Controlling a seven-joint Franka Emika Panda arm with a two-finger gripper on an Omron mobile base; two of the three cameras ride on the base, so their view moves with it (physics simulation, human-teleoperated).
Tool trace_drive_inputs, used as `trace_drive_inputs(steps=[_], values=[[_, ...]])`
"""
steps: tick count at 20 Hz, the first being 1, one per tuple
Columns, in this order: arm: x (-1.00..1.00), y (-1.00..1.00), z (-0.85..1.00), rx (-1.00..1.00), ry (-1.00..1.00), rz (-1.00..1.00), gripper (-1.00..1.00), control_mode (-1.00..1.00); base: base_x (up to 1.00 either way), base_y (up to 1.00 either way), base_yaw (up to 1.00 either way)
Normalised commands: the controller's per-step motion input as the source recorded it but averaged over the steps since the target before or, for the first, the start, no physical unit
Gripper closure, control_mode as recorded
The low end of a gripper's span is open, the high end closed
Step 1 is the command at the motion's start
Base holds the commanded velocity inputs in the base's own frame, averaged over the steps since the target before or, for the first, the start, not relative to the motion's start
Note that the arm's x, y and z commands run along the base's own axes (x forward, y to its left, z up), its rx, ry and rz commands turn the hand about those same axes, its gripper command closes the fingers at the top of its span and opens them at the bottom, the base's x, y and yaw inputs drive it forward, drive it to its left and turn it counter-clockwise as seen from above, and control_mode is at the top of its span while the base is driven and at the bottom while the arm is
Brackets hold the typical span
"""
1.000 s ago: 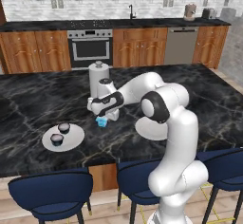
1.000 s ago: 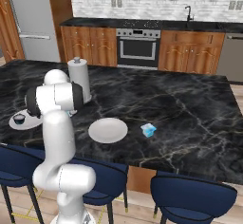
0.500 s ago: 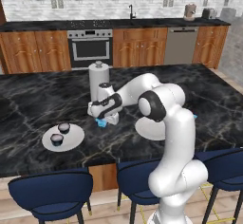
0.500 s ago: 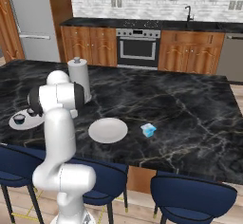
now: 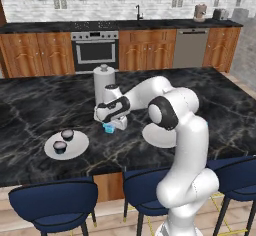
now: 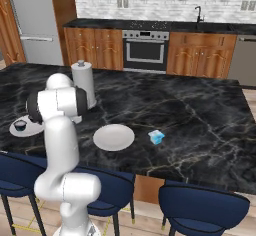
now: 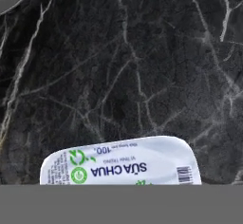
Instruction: Place two yogurt containers on each plate.
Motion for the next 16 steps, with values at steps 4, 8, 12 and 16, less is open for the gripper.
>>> trace_drive_inputs(steps=[4,8,12,16], values=[[-0.64,-0.81,0.35,0.0,-0.09,0.0,1.0,-1.0,0.0,0.0,0.0],[-0.68,-0.93,0.72,0.0,-0.13,0.01,1.0,-1.0,0.0,0.0,0.0],[-0.47,-0.69,0.98,0.0,-0.01,0.0,1.0,-1.0,0.0,0.0,0.0],[-0.52,-0.93,0.54,0.0,0.0,0.0,1.0,-1.0,0.0,0.0,0.0]])
